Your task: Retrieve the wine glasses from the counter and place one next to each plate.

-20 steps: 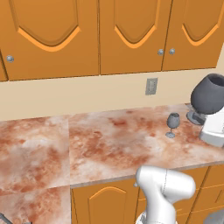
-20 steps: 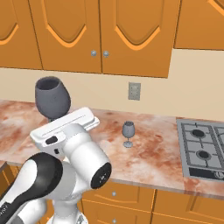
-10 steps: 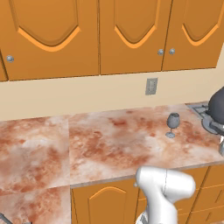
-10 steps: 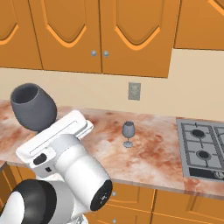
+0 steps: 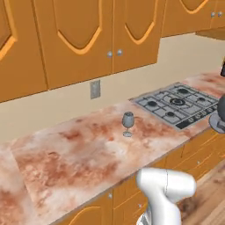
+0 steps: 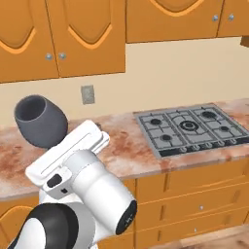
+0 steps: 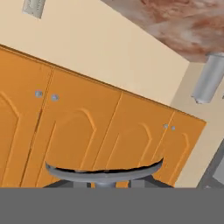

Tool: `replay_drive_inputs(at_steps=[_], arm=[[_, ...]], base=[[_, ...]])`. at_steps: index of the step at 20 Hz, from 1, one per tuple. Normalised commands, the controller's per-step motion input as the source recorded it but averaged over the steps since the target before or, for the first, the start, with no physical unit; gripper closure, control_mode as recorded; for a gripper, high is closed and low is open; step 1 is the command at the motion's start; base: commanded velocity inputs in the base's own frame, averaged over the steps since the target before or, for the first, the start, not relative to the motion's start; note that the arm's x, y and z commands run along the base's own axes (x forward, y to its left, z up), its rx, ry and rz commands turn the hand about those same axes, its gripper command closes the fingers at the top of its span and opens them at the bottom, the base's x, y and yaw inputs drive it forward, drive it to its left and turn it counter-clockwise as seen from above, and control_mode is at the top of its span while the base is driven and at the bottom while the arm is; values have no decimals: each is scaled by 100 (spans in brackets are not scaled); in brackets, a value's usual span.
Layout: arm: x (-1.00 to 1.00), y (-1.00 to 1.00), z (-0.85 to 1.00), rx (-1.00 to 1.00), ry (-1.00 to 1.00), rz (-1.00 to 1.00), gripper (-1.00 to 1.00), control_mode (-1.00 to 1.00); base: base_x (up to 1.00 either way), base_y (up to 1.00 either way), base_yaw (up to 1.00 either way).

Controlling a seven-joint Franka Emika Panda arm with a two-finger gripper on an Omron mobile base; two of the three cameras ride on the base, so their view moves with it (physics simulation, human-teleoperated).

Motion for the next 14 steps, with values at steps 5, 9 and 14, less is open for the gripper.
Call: replay_drive_inputs(at_steps=[5,9,14], arm=[[0,0,0,0,0,0,100,100],[0,0,0,0,0,0,100,100],[0,0,0,0,0,0,100,100]], base=[[0,0,-100],[0,0,-100],[0,0,-100]])
